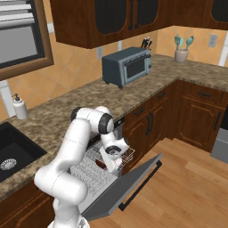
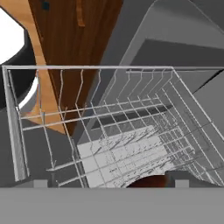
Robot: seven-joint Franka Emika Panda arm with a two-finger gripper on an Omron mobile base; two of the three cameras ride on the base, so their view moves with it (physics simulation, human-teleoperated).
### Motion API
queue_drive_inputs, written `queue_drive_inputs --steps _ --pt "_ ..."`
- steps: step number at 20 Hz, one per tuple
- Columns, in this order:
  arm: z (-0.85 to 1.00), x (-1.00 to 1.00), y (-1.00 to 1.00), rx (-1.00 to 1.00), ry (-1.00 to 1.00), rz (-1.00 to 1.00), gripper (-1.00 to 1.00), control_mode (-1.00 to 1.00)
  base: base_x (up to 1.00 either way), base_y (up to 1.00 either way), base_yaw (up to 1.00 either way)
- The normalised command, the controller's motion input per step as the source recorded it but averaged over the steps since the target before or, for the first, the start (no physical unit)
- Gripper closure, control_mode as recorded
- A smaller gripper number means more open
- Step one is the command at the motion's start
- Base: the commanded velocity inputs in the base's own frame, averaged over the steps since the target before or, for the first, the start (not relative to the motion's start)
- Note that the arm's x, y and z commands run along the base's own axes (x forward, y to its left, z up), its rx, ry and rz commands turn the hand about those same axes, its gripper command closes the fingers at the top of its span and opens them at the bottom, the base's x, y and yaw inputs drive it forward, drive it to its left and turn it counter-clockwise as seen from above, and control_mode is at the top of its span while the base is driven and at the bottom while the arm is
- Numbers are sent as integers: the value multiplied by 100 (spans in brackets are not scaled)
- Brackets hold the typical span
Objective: Pick up the cup and bowl from the counter, place them in the dishwasher, and close the dishwasher door.
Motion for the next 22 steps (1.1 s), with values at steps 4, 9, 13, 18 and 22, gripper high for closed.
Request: queue_drive_inputs --steps 4,9,13,18,22 --pt "100 -76 -4 0 5 -2 -100 -100 0 0 0" --pt "68 -98 -20 0 -7 -6 -100 -100 0 0 0" --pt "87 -100 -8 0 -23 -2 -100 -100 0 0 0" --pt "82 -100 -45 0 -20 -2 -100 -100 0 0 0" --pt "47 -64 -93 4 -17 -5 -100 -100 0 0 0"
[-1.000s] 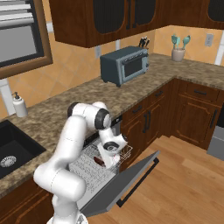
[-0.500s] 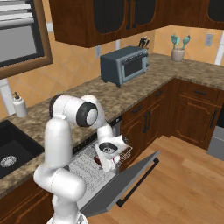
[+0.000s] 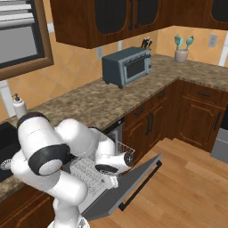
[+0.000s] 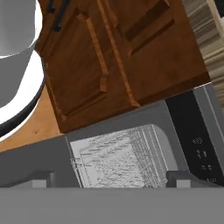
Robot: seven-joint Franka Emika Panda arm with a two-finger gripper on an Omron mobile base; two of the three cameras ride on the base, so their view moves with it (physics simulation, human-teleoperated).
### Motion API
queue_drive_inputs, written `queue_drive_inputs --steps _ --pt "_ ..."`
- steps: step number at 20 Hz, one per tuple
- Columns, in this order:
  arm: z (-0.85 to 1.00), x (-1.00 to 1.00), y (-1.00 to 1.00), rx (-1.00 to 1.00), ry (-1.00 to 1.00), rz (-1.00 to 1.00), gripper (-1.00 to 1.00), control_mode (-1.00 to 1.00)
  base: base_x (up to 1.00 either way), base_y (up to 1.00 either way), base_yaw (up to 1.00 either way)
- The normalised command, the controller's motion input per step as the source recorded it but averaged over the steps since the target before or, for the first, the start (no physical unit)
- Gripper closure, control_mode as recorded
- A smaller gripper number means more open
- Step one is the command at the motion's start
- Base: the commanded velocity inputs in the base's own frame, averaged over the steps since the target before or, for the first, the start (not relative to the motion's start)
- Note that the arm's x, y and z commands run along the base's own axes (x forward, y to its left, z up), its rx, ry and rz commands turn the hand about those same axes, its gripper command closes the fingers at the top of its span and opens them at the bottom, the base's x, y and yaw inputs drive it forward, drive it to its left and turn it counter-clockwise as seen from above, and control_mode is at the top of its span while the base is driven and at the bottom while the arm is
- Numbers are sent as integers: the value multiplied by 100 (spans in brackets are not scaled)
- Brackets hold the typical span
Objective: Pick up the cup and bowl from the counter, place them in the dishwasher, and close the dishwasher door.
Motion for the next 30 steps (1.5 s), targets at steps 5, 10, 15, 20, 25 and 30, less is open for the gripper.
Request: queue_drive_inputs --steps 5,10,15,20,25,30 --pt "32 -63 -100 16 -9 0 -100 -100 0 0 0" --pt "7 -47 -93 14 -16 0 -100 -100 0 0 0" --pt "-34 -3 -84 7 -18 1 -100 -100 0 0 0" --pt "-23 0 -94 15 -11 7 -100 -100 0 0 0" --pt "-38 6 -62 23 -3 15 -100 -100 0 0 0" --pt "-53 40 -39 29 -7 21 -100 -100 0 0 0"
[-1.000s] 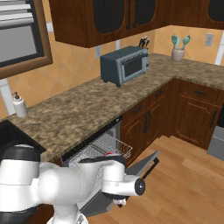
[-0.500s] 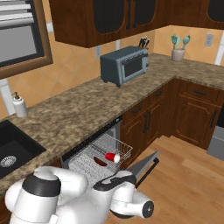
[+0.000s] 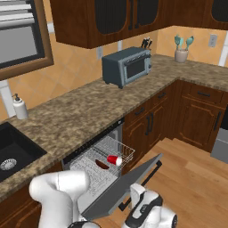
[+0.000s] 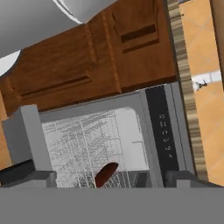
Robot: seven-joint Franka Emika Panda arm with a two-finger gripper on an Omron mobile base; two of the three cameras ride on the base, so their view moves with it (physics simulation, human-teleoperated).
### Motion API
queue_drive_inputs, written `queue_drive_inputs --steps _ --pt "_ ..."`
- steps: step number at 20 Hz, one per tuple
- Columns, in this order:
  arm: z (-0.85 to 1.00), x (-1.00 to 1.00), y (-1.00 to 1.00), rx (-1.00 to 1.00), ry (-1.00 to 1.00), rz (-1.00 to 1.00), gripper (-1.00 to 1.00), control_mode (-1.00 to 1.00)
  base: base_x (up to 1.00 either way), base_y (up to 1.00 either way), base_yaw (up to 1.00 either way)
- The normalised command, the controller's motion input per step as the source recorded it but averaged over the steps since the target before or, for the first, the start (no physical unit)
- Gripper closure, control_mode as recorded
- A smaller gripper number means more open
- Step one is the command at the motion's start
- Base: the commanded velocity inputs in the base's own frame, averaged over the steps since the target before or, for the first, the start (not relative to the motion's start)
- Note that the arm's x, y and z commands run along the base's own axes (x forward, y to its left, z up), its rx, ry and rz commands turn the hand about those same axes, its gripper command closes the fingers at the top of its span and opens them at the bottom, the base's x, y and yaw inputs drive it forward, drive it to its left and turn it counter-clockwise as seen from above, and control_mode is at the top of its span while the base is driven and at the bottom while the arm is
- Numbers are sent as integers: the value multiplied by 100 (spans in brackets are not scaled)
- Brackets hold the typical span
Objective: Pick up the cup and bowl from the counter, place them in the dishwasher, and close the dishwasher door.
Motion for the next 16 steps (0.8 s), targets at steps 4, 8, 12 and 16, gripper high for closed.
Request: queue_drive_inputs --steps 4,8,12,16 --pt "-47 74 -56 22 -8 13 -100 -100 0 0 0" --pt "-62 58 -62 18 -9 9 -100 -100 0 0 0" --pt "-81 76 -21 18 -2 5 -100 -100 0 0 0" --pt "-96 84 0 26 0 7 -100 -100 0 0 0"
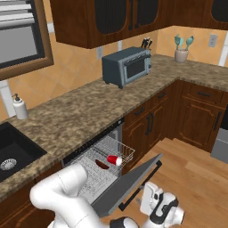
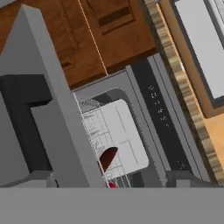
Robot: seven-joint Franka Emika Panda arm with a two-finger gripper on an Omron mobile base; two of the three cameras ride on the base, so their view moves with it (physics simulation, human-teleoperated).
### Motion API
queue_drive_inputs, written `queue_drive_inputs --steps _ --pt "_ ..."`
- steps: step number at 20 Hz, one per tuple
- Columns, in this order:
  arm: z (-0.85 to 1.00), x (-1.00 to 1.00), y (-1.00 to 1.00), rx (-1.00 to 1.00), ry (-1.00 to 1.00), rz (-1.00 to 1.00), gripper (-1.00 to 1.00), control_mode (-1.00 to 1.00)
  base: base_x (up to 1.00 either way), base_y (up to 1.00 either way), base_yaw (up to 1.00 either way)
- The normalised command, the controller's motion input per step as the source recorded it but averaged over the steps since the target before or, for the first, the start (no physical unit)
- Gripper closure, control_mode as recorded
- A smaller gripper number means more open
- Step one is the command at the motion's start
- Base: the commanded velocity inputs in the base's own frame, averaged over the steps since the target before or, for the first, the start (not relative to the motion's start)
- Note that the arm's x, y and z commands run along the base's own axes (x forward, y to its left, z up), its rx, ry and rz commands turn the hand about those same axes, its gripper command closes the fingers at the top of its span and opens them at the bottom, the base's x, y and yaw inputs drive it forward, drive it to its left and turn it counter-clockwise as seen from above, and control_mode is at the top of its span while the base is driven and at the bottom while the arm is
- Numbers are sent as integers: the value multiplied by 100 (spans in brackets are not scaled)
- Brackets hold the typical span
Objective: Pick up the cup and bowl from the counter, place them in the dishwasher, and close the dishwasher door.
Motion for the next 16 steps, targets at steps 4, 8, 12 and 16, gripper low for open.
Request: queue_drive_inputs --steps 4,8,12,16 --pt "-89 49 -31 34 0 7 -100 -100 0 0 0" --pt "-95 28 -58 39 2 8 -100 -100 0 0 0" --pt "-96 43 -65 31 16 13 -100 -100 0 0 0" --pt "-99 55 -83 23 24 21 -100 -100 0 0 0"
